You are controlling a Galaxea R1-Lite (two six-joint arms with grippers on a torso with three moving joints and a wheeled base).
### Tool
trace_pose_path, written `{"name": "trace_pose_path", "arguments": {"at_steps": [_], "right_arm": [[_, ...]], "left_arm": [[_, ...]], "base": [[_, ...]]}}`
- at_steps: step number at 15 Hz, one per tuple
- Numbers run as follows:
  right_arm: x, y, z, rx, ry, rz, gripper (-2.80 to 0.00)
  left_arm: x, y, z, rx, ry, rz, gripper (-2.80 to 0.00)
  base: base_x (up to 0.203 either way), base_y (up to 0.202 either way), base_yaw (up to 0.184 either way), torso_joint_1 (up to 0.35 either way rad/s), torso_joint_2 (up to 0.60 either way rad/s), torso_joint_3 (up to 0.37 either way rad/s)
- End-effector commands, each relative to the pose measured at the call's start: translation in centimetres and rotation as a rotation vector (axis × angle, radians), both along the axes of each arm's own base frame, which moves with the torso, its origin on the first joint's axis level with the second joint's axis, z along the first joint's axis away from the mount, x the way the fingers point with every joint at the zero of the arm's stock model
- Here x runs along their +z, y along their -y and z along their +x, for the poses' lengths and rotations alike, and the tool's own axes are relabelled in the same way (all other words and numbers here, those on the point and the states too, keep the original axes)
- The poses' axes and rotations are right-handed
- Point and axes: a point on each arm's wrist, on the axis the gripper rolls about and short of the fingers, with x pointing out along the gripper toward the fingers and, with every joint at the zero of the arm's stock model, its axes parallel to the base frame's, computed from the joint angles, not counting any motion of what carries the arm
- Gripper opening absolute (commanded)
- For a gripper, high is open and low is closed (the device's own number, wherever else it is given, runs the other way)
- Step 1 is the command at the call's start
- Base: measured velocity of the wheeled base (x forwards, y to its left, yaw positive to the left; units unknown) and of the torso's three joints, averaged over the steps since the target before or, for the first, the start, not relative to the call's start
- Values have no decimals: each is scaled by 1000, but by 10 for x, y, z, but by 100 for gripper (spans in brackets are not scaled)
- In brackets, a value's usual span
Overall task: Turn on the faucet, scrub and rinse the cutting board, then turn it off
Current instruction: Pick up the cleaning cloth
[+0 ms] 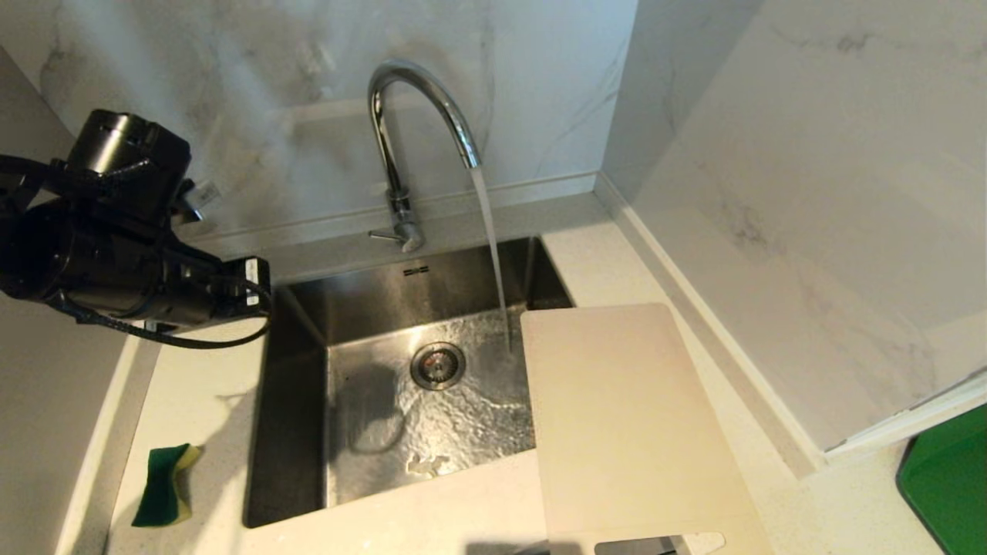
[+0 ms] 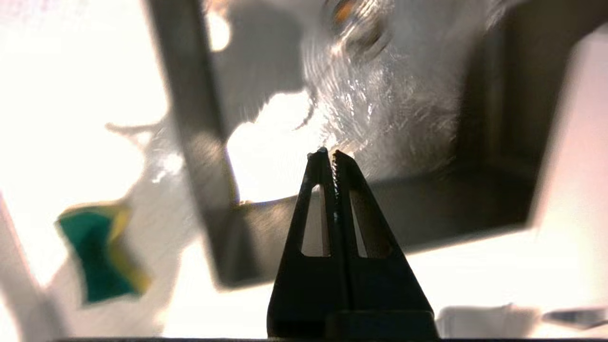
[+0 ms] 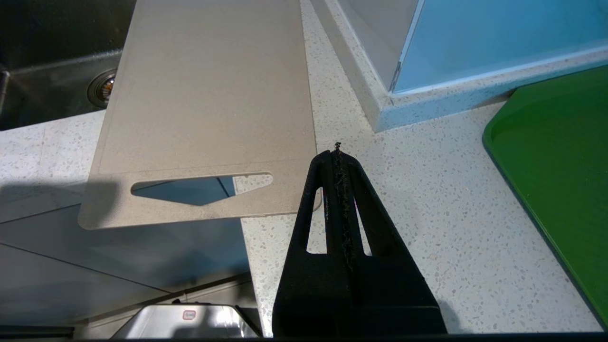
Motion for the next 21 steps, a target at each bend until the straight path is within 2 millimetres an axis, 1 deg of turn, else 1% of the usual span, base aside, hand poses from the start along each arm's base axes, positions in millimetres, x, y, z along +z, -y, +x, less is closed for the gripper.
{"name": "trace_pose_path", "arguments": {"at_steps": [1,3,5,7,9,10,11,14,17,19,21], "right_arm": [[0,0,0,0,1,0,-280],[0,0,0,0,1,0,-280],[0,0,0,0,1,0,-280],[0,0,0,0,1,0,-280],[0,0,0,0,1,0,-280],[0,0,0,0,1,0,-280],[0,0,0,0,0,0,-280],[0,0,0,0,1,0,-280],[0,0,0,0,0,0,-280],[0,0,0,0,1,0,-280],[0,0,0,0,1,0,-280]], "left_arm": [[-22,-13,-10,21,-78,40,-280],[-48,-25,-14,57,-142,63,-280],[-70,-36,-23,86,-182,73,-280],[-84,-45,-32,107,-221,75,-280],[-99,-50,-35,127,-235,74,-280],[-108,-55,-36,144,-235,72,-280],[-114,-62,-35,174,-227,67,-280],[-111,-80,-38,239,-207,57,-280],[-108,-95,-34,289,-171,58,-280],[-109,-106,-36,288,-177,106,-280],[-110,-108,-40,265,-191,136,-280]], "base": [[0,0,0,0,0,0],[0,0,0,0,0,0],[0,0,0,0,0,0],[0,0,0,0,0,0],[0,0,0,0,0,0],[0,0,0,0,0,0],[0,0,0,0,0,0],[0,0,0,0,0,0],[0,0,0,0,0,0],[0,0,0,0,0,0],[0,0,0,0,0,0]]}}
